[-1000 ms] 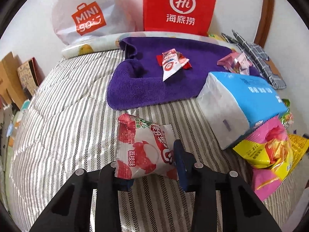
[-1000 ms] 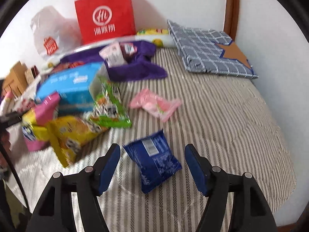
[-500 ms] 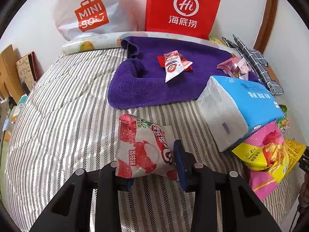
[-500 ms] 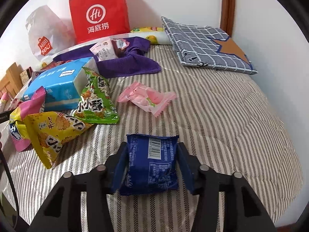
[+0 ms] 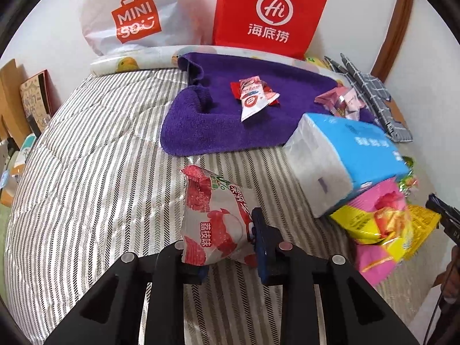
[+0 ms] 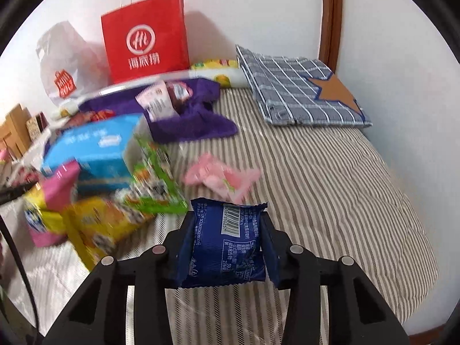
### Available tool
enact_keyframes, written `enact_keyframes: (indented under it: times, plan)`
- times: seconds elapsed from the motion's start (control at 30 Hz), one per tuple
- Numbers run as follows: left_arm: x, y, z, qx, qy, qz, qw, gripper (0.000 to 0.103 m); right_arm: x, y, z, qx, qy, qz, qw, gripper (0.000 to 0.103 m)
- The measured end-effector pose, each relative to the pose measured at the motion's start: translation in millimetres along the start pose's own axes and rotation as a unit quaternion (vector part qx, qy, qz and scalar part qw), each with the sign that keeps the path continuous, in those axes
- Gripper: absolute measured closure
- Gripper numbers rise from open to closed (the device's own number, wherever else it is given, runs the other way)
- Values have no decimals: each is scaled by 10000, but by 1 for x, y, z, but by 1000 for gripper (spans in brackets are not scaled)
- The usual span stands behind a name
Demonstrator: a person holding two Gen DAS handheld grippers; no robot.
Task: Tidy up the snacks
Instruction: 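Carry the strawberry-print bag with the left tool while the right tool carries the blue pack to the towel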
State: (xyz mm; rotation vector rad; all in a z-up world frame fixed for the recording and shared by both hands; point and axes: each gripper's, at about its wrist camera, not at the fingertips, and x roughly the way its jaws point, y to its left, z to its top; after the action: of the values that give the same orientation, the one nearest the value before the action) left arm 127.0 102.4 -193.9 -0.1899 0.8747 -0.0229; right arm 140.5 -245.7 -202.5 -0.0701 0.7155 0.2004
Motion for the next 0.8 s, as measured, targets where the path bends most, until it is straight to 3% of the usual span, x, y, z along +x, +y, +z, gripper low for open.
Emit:
enact_keyframes:
  times: [0.43, 0.8]
  plan:
    - [-42, -34, 20, 308, -289, -291, 9987, 78, -19, 25, 51, 144, -466, 347, 9982, 63]
    - [-43, -62, 49, 269, -350, -644, 9969, 78, -11, 56, 82, 8, -609, 525, 9968, 63]
